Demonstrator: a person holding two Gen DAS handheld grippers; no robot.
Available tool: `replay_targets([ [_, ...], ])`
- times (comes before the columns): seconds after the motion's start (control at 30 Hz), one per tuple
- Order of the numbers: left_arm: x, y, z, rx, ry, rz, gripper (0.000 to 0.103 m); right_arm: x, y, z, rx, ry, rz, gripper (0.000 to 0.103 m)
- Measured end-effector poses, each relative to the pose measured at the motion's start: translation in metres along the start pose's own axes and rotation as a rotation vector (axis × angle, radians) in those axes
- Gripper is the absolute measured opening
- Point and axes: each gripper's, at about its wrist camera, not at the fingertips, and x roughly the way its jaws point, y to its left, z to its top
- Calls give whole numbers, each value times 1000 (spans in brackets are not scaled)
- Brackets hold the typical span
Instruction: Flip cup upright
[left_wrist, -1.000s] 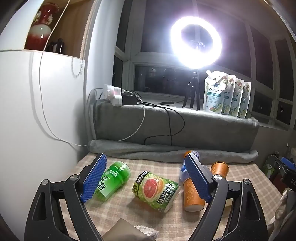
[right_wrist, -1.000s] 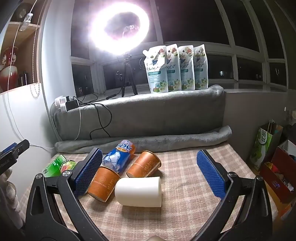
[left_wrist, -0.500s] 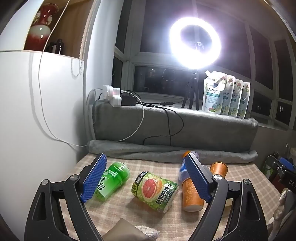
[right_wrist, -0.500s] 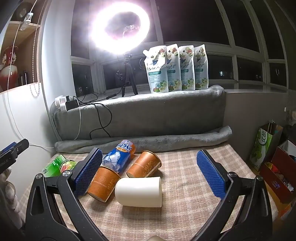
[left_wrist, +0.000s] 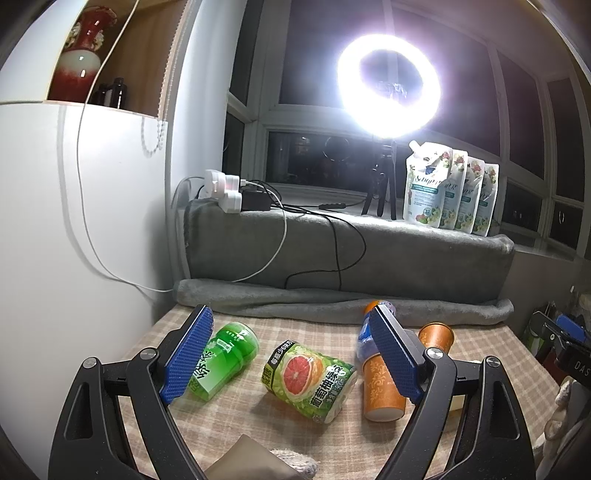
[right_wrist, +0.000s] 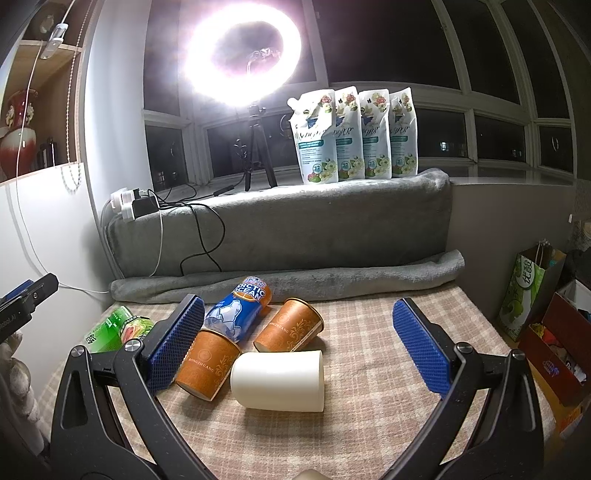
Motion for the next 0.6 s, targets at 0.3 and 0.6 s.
replay_targets([
  [0.3,0,0,0,-3,0,2,87,-1,-2,2,0,2,2,103],
  [0.6,0,0,0,0,4,0,87,0,3,-4,-6,6,5,103],
])
